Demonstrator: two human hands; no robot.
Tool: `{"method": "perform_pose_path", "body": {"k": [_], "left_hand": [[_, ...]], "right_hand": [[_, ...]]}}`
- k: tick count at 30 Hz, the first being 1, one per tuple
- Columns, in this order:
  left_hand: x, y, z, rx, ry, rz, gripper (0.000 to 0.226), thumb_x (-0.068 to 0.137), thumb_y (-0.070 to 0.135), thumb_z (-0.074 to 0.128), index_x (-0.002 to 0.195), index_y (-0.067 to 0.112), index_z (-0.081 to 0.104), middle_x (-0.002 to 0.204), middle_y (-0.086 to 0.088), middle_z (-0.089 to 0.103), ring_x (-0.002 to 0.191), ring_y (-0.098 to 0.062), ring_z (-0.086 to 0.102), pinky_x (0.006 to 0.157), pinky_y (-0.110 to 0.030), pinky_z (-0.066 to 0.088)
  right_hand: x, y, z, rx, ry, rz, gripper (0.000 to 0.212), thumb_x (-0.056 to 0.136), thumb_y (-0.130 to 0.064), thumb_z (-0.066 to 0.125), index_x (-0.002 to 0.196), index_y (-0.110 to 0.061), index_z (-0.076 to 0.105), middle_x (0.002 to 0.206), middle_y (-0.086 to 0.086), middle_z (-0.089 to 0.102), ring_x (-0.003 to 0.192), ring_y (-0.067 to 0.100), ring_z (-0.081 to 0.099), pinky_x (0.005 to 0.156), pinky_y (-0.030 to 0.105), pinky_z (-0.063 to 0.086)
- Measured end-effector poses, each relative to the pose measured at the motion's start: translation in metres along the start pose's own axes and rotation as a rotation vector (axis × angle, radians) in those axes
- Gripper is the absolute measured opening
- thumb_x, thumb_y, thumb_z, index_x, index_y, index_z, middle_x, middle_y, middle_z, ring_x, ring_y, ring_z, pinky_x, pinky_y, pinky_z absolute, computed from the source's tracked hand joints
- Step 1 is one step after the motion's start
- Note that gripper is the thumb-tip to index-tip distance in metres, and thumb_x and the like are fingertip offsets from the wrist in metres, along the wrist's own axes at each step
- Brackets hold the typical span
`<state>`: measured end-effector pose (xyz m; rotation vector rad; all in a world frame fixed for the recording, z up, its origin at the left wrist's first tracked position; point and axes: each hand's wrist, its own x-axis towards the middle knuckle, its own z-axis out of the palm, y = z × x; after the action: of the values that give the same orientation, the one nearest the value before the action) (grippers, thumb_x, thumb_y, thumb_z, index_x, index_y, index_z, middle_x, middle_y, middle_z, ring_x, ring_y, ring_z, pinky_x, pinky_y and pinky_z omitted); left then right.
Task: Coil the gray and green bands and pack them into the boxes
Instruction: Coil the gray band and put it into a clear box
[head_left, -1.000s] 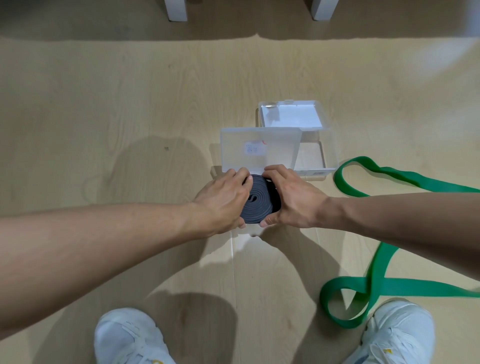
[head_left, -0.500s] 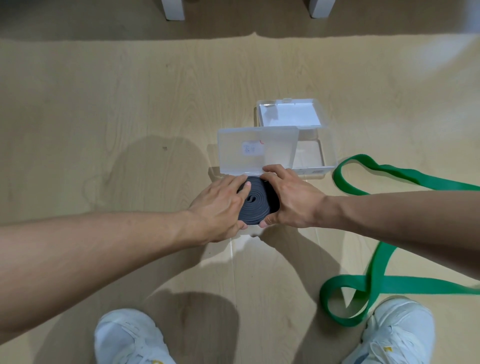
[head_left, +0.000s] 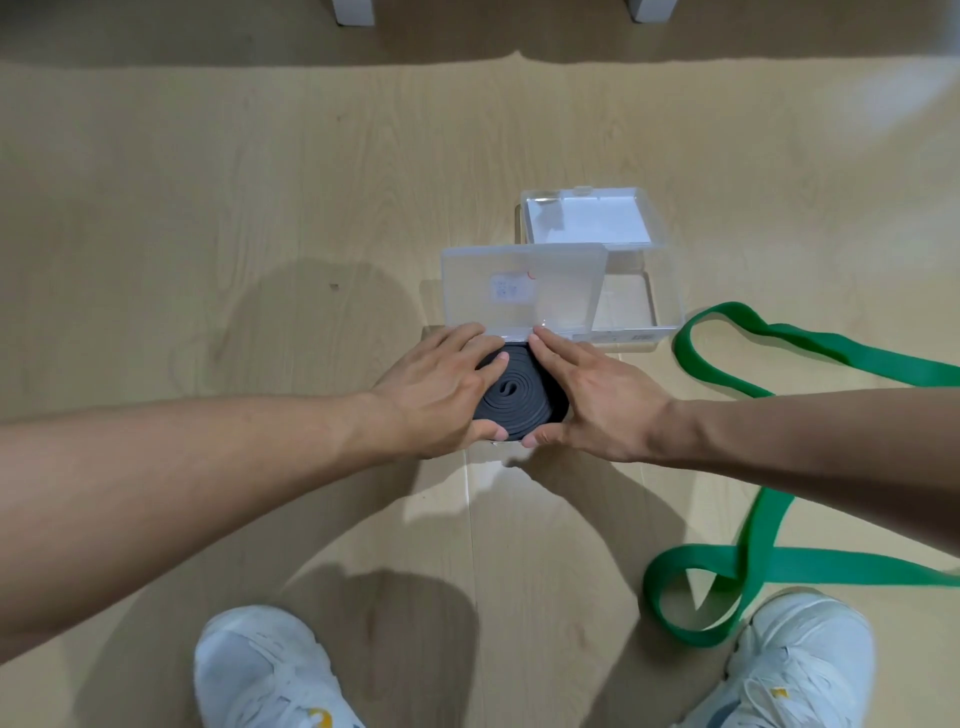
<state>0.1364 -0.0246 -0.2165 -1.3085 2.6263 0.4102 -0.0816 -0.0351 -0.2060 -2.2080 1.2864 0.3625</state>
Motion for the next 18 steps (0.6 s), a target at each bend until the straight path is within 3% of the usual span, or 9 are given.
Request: {"method": "perform_pose_path", "body": {"k": [5, 12, 18], "left_hand": [[0.0, -0.009, -0.003, -0.072, -0.05, 0.014, 0.092, 0.088, 0.07, 0.057, 0.155, 0.01, 0.037, 0.162, -0.008, 0.033, 0.148, -0.024, 0.03, 0.122, -0.033, 0.019], [-0.001, 0.002, -0.004, -0.097, -0.046, -0.018, 0.087, 0.091, 0.062, 0.061, 0.153, 0.005, 0.037, 0.162, -0.012, 0.032, 0.147, -0.026, 0.03, 0.12, -0.03, 0.022], [-0.004, 0.006, -0.002, -0.054, -0.048, -0.032, 0.089, 0.095, 0.061, 0.055, 0.156, 0.001, 0.03, 0.163, -0.016, 0.028, 0.15, -0.032, 0.025, 0.123, -0.033, 0.016]], "right_hand": [[0.005, -0.002, -0.004, 0.029, 0.044, 0.0, 0.121, 0.07, -0.074, 0.073, 0.16, -0.015, 0.017, 0.163, -0.003, 0.021, 0.147, 0.02, 0.03, 0.118, 0.039, 0.034], [0.015, 0.003, -0.001, 0.1, 0.072, 0.021, 0.116, 0.054, -0.063, 0.089, 0.147, -0.02, 0.035, 0.141, -0.005, 0.038, 0.111, 0.025, 0.062, 0.091, 0.044, 0.054], [0.017, 0.007, -0.001, 0.192, 0.032, 0.003, 0.118, 0.059, -0.052, 0.093, 0.153, -0.018, 0.031, 0.15, -0.003, 0.031, 0.123, 0.026, 0.057, 0.104, 0.044, 0.048]]}}
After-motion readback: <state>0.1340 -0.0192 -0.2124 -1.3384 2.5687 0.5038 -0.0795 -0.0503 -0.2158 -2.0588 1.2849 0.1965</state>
